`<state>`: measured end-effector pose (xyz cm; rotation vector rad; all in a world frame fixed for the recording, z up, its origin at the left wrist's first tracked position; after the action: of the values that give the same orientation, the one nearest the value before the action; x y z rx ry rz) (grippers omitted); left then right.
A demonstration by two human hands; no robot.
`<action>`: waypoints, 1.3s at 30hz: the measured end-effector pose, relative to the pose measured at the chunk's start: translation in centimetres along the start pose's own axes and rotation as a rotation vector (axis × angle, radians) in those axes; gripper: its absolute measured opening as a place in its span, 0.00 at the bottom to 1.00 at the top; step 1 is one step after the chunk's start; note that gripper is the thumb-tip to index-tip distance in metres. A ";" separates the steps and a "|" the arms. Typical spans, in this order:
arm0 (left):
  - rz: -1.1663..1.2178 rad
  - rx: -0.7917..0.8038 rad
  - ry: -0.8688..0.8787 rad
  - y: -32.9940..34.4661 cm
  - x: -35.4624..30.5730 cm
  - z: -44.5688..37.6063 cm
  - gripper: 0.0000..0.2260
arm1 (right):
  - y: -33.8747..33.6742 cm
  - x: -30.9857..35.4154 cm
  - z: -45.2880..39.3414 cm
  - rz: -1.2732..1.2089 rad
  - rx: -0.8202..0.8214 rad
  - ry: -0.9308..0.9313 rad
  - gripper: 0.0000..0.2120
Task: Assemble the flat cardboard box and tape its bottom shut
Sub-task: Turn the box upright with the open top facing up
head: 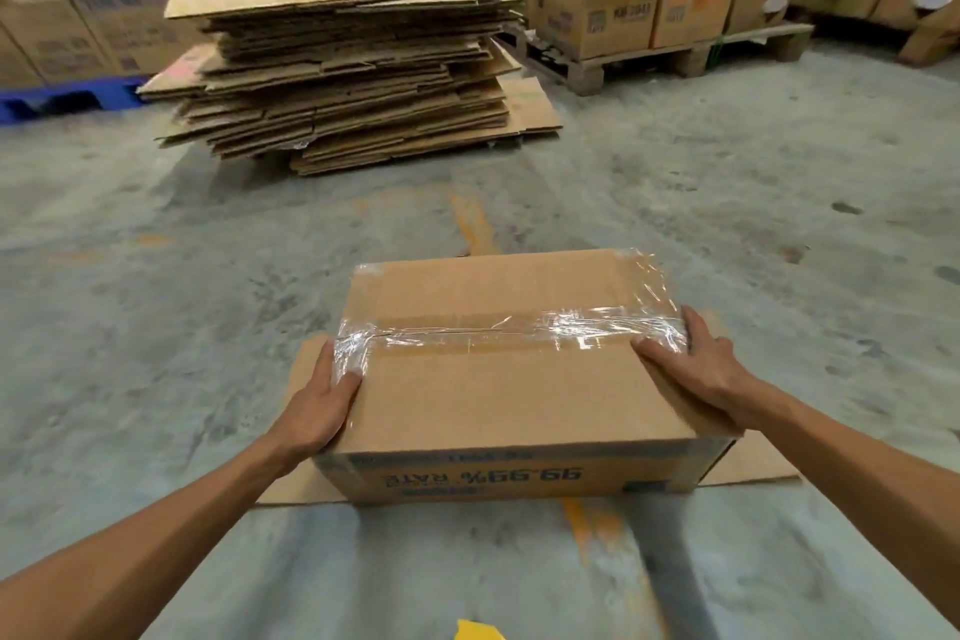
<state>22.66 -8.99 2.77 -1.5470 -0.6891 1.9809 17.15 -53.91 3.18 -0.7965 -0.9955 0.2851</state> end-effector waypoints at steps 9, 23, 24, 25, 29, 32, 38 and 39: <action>0.065 -0.219 0.048 -6.6 0.7 1.9 0.24 | 0.4 5.6 3.5 -0.112 -0.010 -0.158 0.45; 0.121 -0.270 0.260 -7.7 6.1 5.8 0.44 | 2.1 7.1 7.2 -0.355 -0.034 -0.503 0.48; 0.133 -0.238 0.255 -7.2 6.4 6.3 0.42 | 2.5 6.2 7.1 -0.368 0.002 -0.486 0.48; 0.157 -0.214 0.249 -6.7 7.0 6.6 0.40 | 2.8 5.4 7.1 -0.376 0.034 -0.464 0.47; 0.249 -0.221 0.196 -6.0 7.2 7.0 0.31 | 3.0 4.3 7.5 -0.432 0.080 -0.375 0.45; 0.366 -0.374 0.145 -7.7 5.3 7.0 0.24 | 2.3 5.1 7.9 -0.505 0.090 -0.370 0.44; 0.585 -0.380 0.143 -10.4 2.5 4.8 0.32 | -0.2 8.2 7.1 -0.568 -0.053 -0.381 0.30; 0.598 -0.386 0.137 -10.8 2.2 4.3 0.26 | -0.4 8.5 6.3 -0.545 -0.095 -0.370 0.30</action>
<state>19.04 0.06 9.46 -2.3134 -0.6247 2.2071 16.38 -46.52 10.71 -0.5364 -1.5398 -0.0930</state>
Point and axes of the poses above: each hand's wrist, its own z-axis away from the middle knuckle, its own y-axis out of the palm, x = y × z, the point moved 3 cm from there along -z, towards the middle knuckle, and after that the axes turned 6 degrees about -x, right-handed, at the moved point
